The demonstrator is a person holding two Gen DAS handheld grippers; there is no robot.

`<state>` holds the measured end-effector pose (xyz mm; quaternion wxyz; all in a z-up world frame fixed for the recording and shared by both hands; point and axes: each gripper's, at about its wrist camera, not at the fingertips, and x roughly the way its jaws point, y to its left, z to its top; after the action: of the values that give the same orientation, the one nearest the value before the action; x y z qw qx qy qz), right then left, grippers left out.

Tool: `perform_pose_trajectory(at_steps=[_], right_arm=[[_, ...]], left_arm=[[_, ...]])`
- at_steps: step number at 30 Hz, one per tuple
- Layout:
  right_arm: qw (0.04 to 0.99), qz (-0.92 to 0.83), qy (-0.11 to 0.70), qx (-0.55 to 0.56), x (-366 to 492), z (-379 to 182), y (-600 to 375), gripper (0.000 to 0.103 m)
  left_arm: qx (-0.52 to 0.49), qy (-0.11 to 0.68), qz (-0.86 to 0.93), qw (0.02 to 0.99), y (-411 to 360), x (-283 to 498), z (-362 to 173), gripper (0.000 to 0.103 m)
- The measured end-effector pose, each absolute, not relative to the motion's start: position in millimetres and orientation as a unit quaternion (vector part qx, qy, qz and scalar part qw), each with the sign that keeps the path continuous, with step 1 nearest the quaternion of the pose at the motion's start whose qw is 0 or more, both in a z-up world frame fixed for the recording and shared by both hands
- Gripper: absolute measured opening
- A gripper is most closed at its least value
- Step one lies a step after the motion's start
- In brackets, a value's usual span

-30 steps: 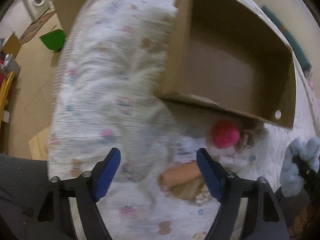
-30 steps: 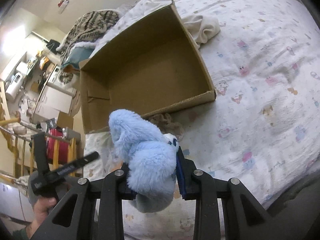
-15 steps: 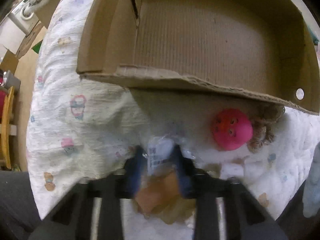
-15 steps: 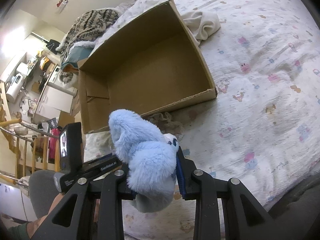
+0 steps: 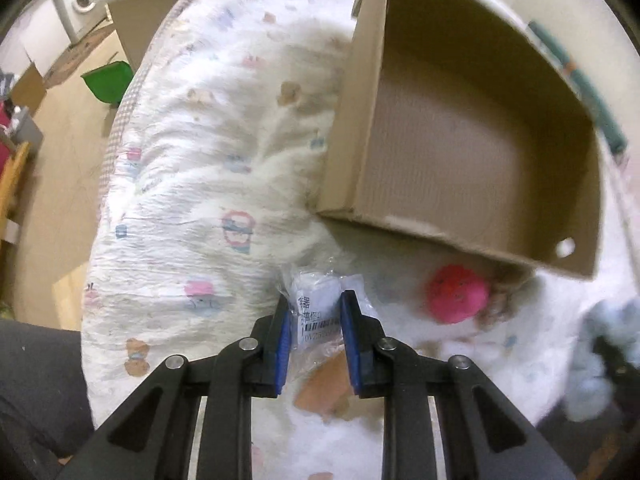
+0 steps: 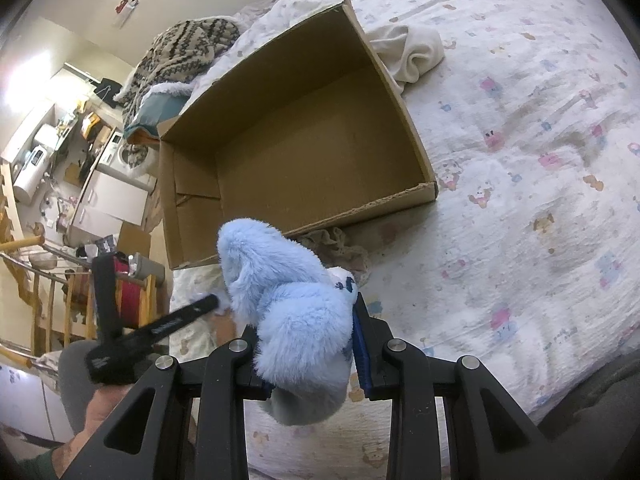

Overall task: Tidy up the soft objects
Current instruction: 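Grasp the clear plastic bag with the left gripper while the right gripper holds the plush, then carry both items over the box and open both grippers to drop them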

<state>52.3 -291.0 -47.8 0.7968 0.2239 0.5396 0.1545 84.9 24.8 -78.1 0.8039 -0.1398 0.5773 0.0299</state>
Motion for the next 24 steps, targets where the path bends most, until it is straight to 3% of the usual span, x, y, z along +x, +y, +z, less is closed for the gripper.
perform_pose_trajectory(at_steps=[24], right_arm=[[0.839, 0.181, 0.484, 0.169, 44, -10, -280, 0.032]], left_arm=[[-0.092, 0.524, -0.001, 0.847, 6, 70, 0, 0.021]])
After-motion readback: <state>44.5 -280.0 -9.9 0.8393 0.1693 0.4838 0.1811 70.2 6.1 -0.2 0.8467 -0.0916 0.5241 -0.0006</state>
